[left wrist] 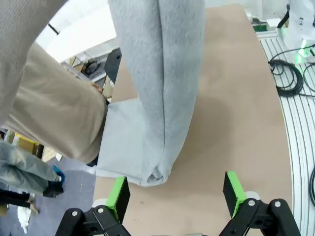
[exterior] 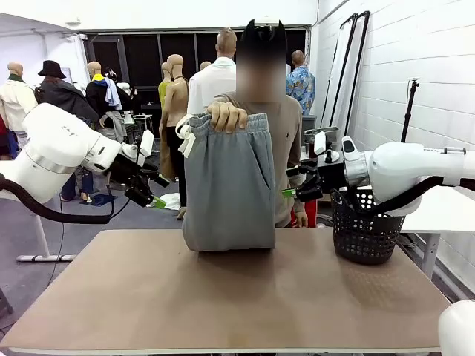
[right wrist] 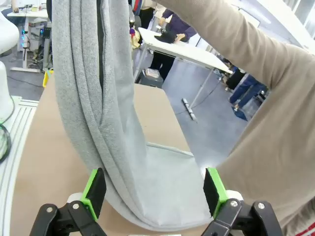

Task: Fold the training pants.
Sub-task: Grab both ends of the Training pants handed by a person.

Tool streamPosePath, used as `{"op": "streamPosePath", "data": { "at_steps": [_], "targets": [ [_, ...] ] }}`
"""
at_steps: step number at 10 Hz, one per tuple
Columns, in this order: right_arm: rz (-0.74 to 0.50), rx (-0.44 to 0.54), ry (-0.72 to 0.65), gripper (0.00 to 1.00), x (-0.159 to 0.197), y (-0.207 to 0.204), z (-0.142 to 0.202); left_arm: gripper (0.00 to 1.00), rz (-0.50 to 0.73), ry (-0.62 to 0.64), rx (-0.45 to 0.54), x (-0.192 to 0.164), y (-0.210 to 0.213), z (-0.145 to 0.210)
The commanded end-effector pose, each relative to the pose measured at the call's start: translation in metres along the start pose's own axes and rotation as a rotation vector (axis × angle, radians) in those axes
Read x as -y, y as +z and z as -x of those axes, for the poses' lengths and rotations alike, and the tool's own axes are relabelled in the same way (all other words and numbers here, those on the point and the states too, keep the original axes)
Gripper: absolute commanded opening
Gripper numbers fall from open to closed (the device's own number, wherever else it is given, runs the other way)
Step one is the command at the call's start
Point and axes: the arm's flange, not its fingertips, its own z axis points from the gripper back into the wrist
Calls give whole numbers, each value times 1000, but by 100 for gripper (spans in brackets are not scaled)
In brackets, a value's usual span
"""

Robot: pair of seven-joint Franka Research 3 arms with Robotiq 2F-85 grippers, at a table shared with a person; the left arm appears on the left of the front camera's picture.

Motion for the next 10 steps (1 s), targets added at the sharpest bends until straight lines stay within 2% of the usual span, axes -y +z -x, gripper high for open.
{"op": "streamPosePath", "data": {
  "at_steps": [1, 7, 10],
  "targets": [
    [-52, 54, -21, 100, -7, 4, -13, 100, 4, -21, 93, 6, -4, -2],
    [-158, 122, -39, 100, -22, 0, -39, 100, -1, -45, 163, 25, 3, -21],
    [-155, 181, -32, 100, -29, -3, -48, 100, -7, -57, 256, 31, 5, -28]
  ]
}}
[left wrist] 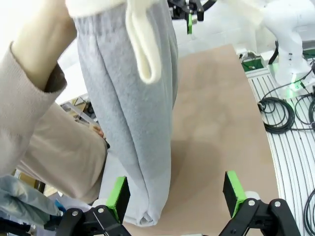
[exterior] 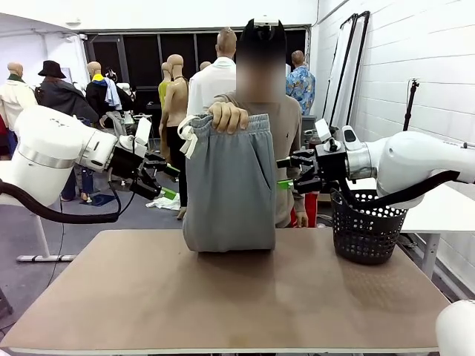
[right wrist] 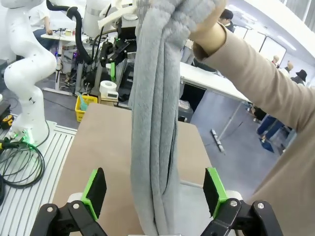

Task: Fold the training pants.
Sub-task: Grab both ends of the Training pants handed by a person.

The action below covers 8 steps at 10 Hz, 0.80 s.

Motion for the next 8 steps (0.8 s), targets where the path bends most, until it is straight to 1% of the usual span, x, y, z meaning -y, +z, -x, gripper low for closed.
{"op": "streamPosePath", "data": {
  "at_steps": [1, 4, 8],
  "targets": [
    [3, 39, -22, 100, -8, -7, -6, 100, -12, -18, 76, 8, -5, 4],
    [28, 80, 5, 100, -8, -12, -13, 100, -22, -29, 159, 5, -12, -1],
    [35, 113, 24, 100, -4, -18, -21, 100, -10, -44, 209, 4, -22, -10]
  ]
}}
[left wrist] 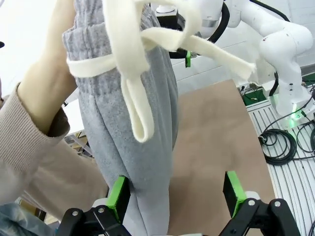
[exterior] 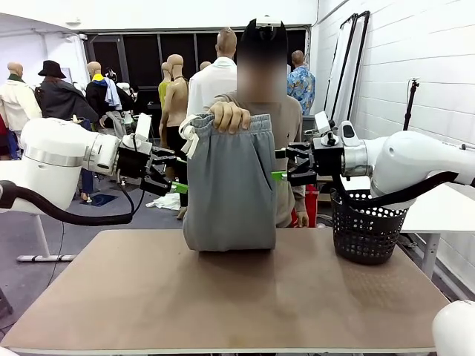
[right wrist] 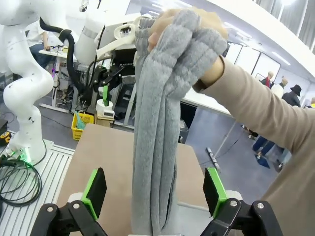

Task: Fold the training pants.
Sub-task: Grab both ends of the Training pants handed by a person.

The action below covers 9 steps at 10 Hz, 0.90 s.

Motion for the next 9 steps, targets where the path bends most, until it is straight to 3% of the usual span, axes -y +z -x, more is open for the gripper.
{"op": "streamPosePath", "data": {
  "at_steps": [1, 9],
  "targets": [
    [7, 20, 12, 100, 4, -9, -3, 100, -2, -31, 49, -5, -5, 2],
    [-19, 50, 4, 100, 6, -16, -6, 100, 1, -107, 191, -20, -18, -25]
  ]
}}
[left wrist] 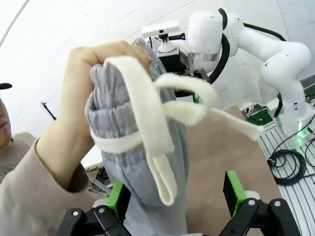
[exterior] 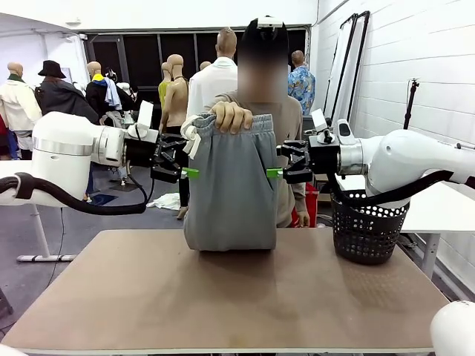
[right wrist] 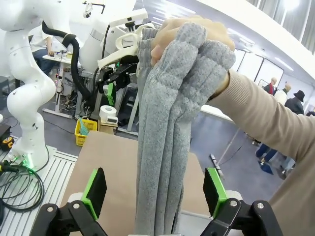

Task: Fold the training pants.
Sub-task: Grab both ends of the Training pants handed by a person.

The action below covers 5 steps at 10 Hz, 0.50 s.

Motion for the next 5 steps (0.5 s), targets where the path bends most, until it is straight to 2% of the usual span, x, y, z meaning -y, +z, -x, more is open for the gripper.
{"op": "streamPosePath", "data": {
  "at_steps": [1, 5],
  "targets": [
    [6, 24, 10, 100, 6, -9, -4, 100, -2, -12, 44, -5, -5, -1],
    [6, 18, 38, 100, 13, -19, -19, 100, -16, 92, 58, -10, -5, -2]
  ]
}}
